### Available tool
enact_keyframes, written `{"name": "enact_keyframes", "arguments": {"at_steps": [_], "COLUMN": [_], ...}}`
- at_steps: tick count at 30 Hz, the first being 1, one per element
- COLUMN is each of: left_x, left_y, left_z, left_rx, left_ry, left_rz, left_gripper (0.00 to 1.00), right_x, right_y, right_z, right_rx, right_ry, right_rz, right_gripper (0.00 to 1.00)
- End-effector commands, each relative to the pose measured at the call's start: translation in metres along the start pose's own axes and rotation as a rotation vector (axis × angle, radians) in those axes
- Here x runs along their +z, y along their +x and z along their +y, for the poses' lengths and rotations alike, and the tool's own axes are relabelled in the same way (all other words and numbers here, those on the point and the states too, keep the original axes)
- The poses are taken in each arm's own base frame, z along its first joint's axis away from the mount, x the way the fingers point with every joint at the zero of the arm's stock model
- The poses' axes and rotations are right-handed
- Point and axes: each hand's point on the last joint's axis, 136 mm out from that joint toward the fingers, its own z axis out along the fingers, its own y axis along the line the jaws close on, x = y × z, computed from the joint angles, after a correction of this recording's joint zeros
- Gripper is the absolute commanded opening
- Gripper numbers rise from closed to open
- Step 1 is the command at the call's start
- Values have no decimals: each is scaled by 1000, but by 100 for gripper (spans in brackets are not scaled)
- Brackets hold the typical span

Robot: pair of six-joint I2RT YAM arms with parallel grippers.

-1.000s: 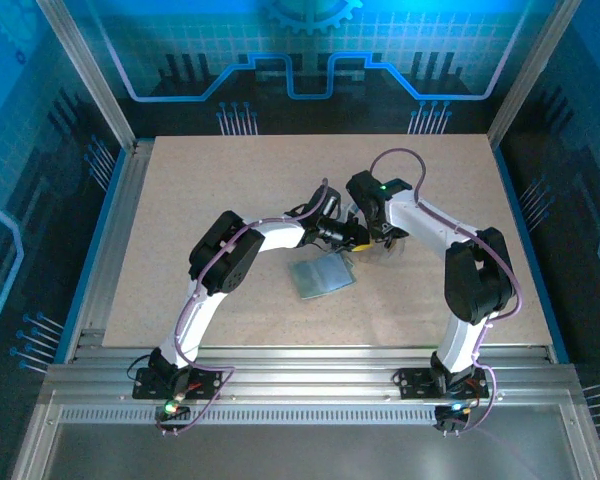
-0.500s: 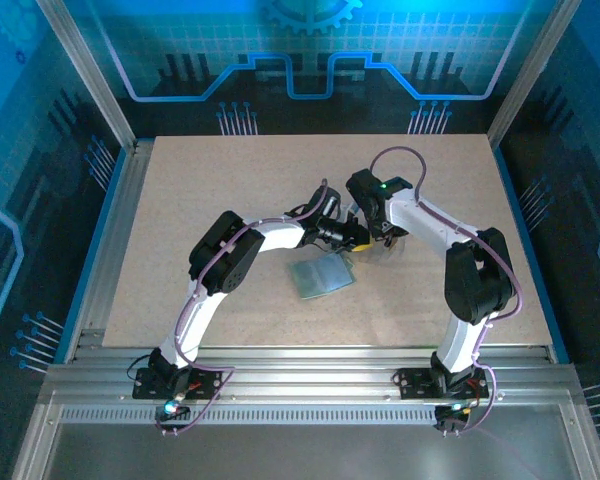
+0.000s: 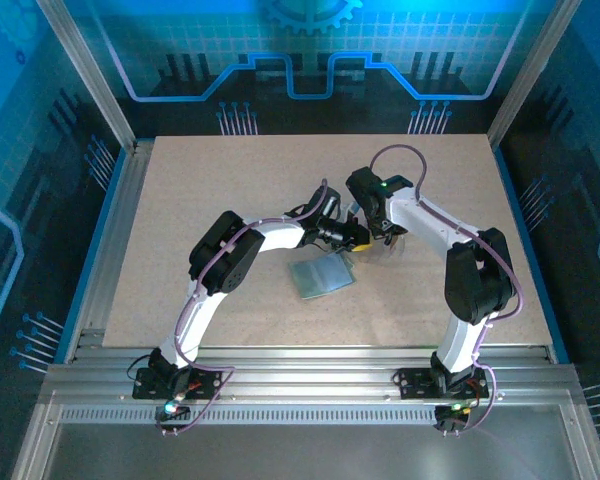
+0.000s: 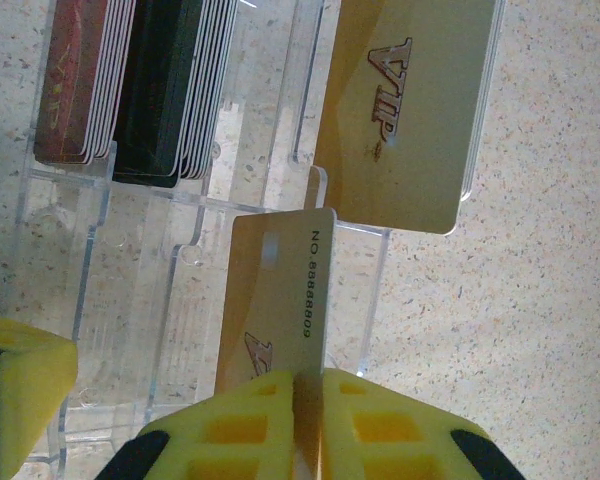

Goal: Put the credit cards into the card holder
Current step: Pick up the credit card from the storage box.

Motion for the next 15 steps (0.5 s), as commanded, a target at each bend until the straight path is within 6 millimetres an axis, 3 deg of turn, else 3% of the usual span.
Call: {"name": "enact_keyframes", "arguments": {"at_steps": [1,15], "left_x": [3,3], "left_y": [24,24], "left_z": [97,97], "left_rx": [-193,-193], "left_ry": [-253,-254], "left_rz": [8,4], "left_gripper": [10,10], "right_x": [-10,-18], "right_y": [1,-3], "right_z": [-16,-15], "right_rx": [-25,-28], "right_ry": [52,11], "right_rz": [1,-8], "right_gripper": [11,6]}}
